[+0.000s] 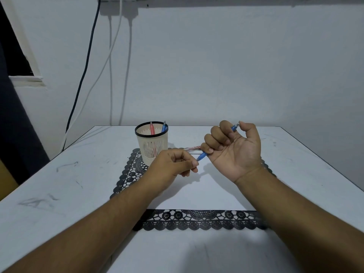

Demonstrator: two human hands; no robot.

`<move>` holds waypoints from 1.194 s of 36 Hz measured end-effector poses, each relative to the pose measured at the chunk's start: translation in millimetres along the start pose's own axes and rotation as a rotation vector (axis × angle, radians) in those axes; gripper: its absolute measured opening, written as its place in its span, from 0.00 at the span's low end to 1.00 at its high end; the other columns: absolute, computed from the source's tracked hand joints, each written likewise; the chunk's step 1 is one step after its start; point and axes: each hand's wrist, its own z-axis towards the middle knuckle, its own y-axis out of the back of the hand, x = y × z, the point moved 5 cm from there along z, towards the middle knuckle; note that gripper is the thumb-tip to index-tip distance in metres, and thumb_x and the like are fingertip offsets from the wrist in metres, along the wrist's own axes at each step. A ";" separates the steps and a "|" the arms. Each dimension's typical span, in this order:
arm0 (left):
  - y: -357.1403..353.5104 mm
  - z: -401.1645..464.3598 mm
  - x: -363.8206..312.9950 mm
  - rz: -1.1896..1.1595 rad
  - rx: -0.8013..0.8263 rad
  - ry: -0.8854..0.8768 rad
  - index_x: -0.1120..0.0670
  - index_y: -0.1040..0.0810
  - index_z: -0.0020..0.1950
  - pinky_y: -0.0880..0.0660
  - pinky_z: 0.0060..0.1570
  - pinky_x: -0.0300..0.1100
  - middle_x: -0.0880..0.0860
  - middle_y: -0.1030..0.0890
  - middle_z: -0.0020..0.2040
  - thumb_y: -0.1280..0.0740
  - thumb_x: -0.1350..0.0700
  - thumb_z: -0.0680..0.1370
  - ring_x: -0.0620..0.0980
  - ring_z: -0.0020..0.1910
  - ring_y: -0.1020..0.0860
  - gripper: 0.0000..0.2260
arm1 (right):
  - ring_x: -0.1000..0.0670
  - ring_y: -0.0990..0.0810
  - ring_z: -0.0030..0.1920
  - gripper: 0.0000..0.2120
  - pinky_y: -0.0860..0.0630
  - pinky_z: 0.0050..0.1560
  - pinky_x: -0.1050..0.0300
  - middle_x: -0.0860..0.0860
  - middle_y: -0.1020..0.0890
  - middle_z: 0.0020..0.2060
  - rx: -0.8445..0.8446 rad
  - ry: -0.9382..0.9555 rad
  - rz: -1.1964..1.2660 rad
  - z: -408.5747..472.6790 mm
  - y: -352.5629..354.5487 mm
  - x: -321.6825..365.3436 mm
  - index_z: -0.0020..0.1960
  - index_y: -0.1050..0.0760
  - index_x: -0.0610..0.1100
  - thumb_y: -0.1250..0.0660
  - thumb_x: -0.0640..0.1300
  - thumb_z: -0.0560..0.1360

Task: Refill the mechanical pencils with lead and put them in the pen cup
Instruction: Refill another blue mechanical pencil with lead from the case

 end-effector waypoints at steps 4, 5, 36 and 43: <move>-0.4 0.0 0.2 0.011 0.005 -0.002 0.59 0.16 0.42 0.26 0.40 0.40 0.58 0.15 0.39 0.27 0.64 0.77 0.49 0.33 0.25 0.04 | 0.50 0.47 0.32 0.15 0.47 0.38 0.53 0.51 0.45 0.30 -0.005 -0.009 -0.007 -0.1 0.3 0.4 0.34 0.45 0.47 0.46 0.54 0.73; -0.6 -0.1 0.3 0.012 0.006 -0.002 0.59 0.16 0.43 0.26 0.40 0.40 0.58 0.15 0.39 0.27 0.64 0.77 0.49 0.33 0.25 0.03 | 0.50 0.47 0.32 0.15 0.47 0.39 0.53 0.51 0.45 0.30 -0.003 -0.011 -0.008 -0.1 0.2 0.6 0.34 0.45 0.47 0.46 0.54 0.73; 0.2 0.3 -0.6 0.065 0.020 -0.022 0.58 0.16 0.43 0.26 0.41 0.40 0.56 0.15 0.40 0.27 0.63 0.77 0.49 0.35 0.24 0.04 | 0.49 0.47 0.32 0.15 0.45 0.38 0.53 0.51 0.44 0.30 0.029 -0.030 -0.031 -0.1 -1.7 1.1 0.34 0.46 0.47 0.46 0.54 0.73; 0.2 0.9 -0.1 0.069 0.025 -0.026 0.60 0.16 0.44 0.26 0.41 0.39 0.56 0.14 0.39 0.27 0.63 0.77 0.48 0.34 0.24 0.03 | 0.50 0.46 0.32 0.15 0.44 0.37 0.53 0.51 0.44 0.30 0.048 -0.038 -0.038 -0.4 -3.3 2.6 0.34 0.45 0.47 0.47 0.54 0.74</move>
